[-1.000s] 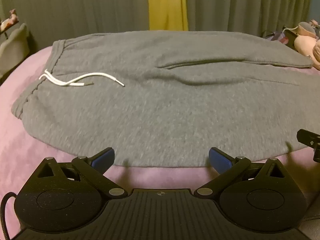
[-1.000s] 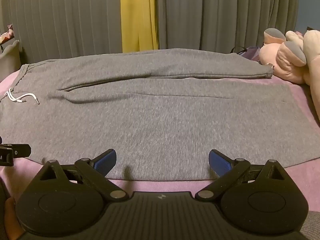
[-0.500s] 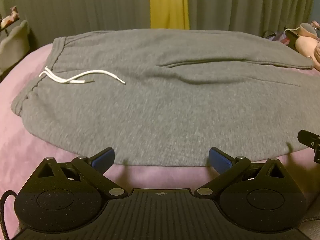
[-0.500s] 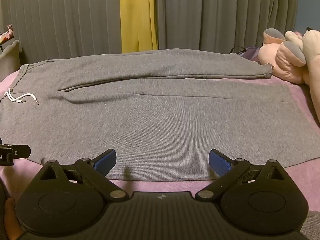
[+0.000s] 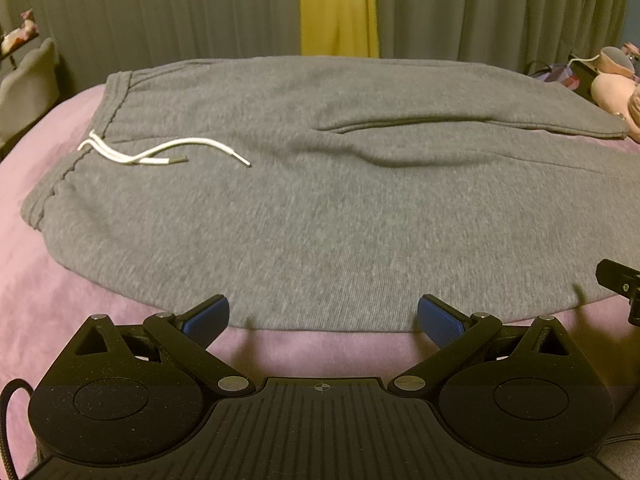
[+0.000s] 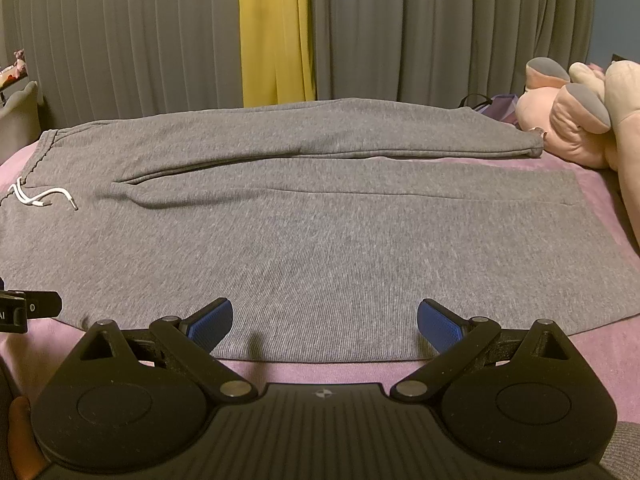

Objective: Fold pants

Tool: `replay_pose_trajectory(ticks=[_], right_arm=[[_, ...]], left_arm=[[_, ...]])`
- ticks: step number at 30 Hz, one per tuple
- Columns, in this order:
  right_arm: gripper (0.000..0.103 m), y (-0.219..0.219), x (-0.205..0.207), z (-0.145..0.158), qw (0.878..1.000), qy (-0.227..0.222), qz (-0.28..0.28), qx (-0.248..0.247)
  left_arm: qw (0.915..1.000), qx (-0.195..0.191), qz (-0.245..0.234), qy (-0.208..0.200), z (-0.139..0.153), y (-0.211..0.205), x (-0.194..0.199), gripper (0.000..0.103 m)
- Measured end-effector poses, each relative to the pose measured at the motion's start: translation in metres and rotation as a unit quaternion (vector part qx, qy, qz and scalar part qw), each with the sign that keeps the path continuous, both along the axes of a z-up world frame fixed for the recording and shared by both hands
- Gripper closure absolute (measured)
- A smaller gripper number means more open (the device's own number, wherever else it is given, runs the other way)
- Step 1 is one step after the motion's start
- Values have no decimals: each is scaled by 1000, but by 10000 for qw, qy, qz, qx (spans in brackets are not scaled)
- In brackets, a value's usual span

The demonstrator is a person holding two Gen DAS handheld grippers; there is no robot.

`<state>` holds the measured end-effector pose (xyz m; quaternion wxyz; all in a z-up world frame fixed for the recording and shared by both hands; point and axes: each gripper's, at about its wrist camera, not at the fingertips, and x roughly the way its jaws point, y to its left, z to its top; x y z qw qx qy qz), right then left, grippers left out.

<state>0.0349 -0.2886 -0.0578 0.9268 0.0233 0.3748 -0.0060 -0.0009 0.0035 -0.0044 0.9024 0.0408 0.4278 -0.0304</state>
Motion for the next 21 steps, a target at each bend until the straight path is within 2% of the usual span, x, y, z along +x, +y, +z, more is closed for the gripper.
replay_pose_trajectory(ticks=[21], right_arm=[[4,-1,0,0,10000,-8,-6,-1]], left_arm=[[10000,-51,12,24,0,1,0,0]])
